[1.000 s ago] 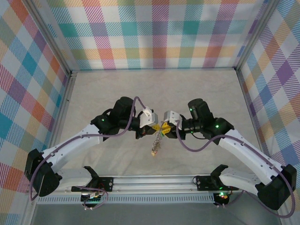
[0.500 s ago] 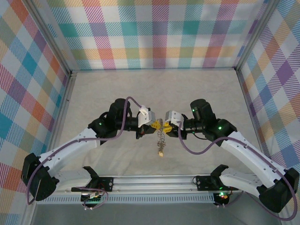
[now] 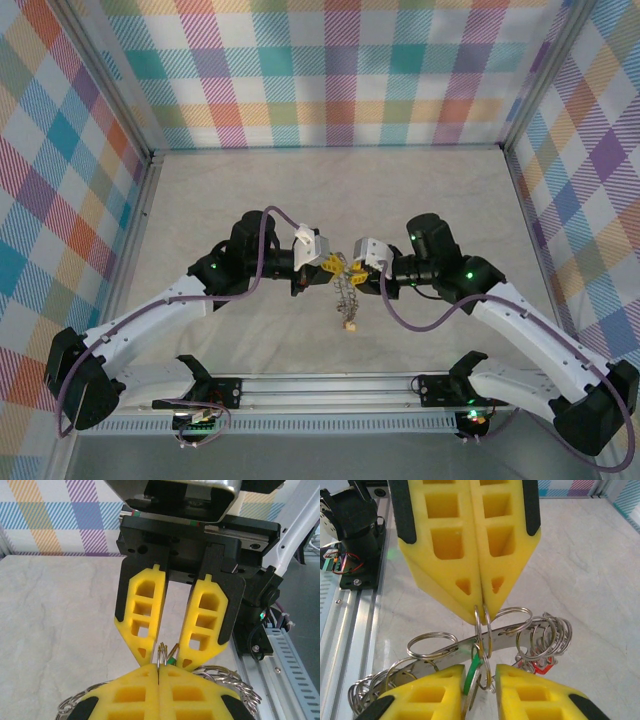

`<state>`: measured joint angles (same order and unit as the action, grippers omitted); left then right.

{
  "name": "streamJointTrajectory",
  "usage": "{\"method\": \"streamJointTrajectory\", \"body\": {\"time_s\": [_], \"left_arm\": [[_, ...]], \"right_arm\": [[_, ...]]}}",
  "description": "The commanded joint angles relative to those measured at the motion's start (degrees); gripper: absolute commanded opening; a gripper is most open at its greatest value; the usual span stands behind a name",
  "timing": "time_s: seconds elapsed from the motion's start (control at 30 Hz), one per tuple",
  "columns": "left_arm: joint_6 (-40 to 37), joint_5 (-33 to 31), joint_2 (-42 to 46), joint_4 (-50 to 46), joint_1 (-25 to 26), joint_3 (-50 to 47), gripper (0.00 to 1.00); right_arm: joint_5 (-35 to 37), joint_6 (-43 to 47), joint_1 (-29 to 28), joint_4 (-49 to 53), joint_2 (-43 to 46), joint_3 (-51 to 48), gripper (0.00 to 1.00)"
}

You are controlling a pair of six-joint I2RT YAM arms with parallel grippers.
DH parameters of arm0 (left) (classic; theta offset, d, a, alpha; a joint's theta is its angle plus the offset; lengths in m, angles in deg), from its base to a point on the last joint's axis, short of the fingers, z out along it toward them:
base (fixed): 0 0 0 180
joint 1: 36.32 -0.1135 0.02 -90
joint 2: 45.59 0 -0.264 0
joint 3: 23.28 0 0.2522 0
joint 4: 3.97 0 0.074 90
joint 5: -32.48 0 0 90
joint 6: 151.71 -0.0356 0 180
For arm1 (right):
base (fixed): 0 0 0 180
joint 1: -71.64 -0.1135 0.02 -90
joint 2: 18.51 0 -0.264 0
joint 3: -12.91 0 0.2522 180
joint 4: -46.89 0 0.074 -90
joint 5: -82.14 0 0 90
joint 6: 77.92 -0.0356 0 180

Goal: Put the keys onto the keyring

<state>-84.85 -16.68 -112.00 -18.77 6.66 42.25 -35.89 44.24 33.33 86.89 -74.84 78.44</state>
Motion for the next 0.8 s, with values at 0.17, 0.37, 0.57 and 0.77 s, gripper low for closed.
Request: {"method": "streamJointTrajectory", "body": {"time_s": [0.17, 0.37, 0.57, 0.77], "left_arm": [[0.25, 2.66, 1.14, 3.90, -0.32, -0.02, 0.00], [-0.54, 3.41, 0.41, 2.95, -0.38, 0.55, 0.00], [-1.55, 3.72, 0.49, 2.01, -0.36, 0.86, 0.00], [-2.48, 3.92, 1.12, 0.39, -0.56, 1.17, 0.00]], "right_arm": [[0.22, 1.40, -0.22, 0.05, 2.59, 0.43, 0.20], [0.05, 1.20, -0.06, 0.69, 2.34, 1.06, 0.23], [-0.99, -0.21, 0.96, -0.84, 3.11, 1.05, 0.27], [-3.26, -0.95, 1.62, -1.40, 3.48, 1.31, 0.36]]}}
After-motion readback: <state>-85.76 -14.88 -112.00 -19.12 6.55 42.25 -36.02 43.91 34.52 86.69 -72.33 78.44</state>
